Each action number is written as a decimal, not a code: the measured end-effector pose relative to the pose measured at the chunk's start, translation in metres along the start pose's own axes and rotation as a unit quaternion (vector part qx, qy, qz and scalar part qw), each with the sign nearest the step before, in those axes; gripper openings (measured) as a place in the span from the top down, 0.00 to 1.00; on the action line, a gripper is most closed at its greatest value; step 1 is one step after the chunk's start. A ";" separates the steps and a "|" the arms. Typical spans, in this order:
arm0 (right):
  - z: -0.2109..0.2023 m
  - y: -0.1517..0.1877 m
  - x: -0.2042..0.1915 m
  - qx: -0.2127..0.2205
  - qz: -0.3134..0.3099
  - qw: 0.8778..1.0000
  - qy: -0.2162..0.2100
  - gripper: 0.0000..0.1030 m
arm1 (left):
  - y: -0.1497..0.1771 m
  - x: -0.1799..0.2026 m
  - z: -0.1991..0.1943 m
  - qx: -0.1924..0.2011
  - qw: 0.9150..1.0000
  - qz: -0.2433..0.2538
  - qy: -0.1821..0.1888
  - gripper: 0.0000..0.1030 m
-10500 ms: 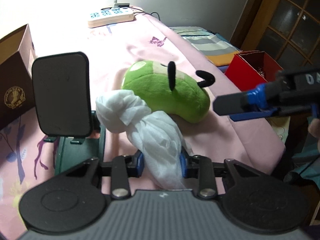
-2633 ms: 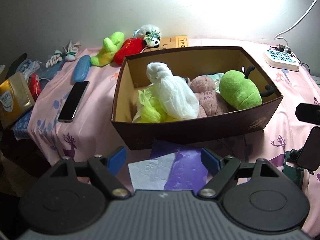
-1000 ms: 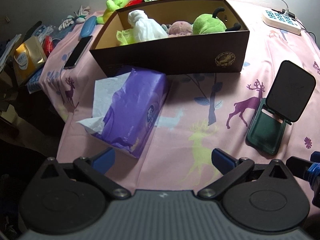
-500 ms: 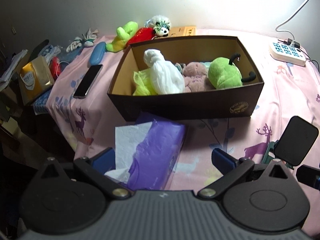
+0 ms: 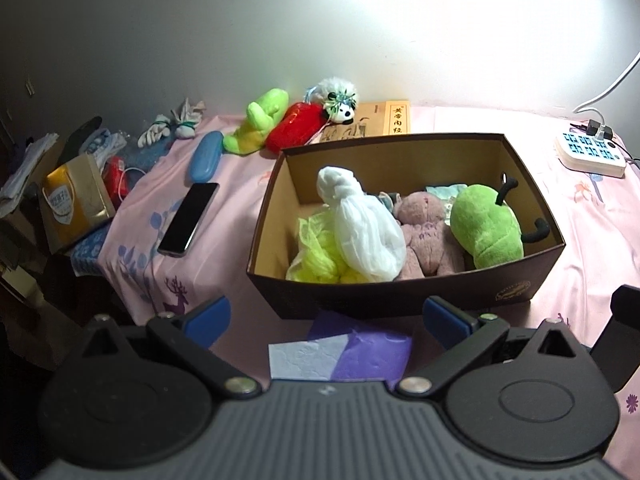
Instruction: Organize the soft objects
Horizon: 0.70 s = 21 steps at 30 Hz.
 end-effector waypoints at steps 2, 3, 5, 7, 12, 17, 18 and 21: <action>0.006 -0.004 -0.005 0.004 -0.001 1.000 0.010 0.62 | -0.005 -0.004 0.003 0.003 1.000 0.002 0.001 0.01; 0.009 -0.006 -0.007 0.005 -0.001 1.000 0.013 0.62 | -0.007 -0.006 0.005 0.005 1.000 0.003 0.001 0.01; 0.016 -0.008 -0.012 0.005 0.000 1.000 0.016 0.62 | -0.011 -0.011 0.009 0.005 1.000 0.003 0.000 0.01; 0.022 -0.010 -0.014 0.005 0.003 1.000 0.020 0.62 | -0.015 -0.015 0.014 0.003 1.000 0.001 0.000 0.01; 0.037 -0.015 -0.018 -0.004 0.009 0.999 0.034 0.62 | -0.021 -0.020 0.022 0.004 1.000 0.004 0.009 0.01; 0.048 -0.021 -0.017 -0.010 0.014 0.998 0.053 0.62 | -0.024 -0.022 0.033 0.000 1.000 0.006 0.019 0.01; 0.051 -0.021 -0.016 -0.011 0.015 0.998 0.055 0.62 | -0.024 -0.022 0.035 -0.003 1.000 0.005 0.022 0.01; 0.055 -0.024 -0.015 -0.013 0.015 0.998 0.064 0.62 | -0.024 -0.021 0.042 -0.007 0.999 0.008 0.030 0.01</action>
Point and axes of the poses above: each gripper's, at about its wrist camera, not at the fingertips, and z roughly the way its jaws point, x to its right, y to its underside, the point moved 9 cm from there along z, roughly the way its jaws point, and after that the axes turned 10 degrees about -x, right-handed, at the moved point
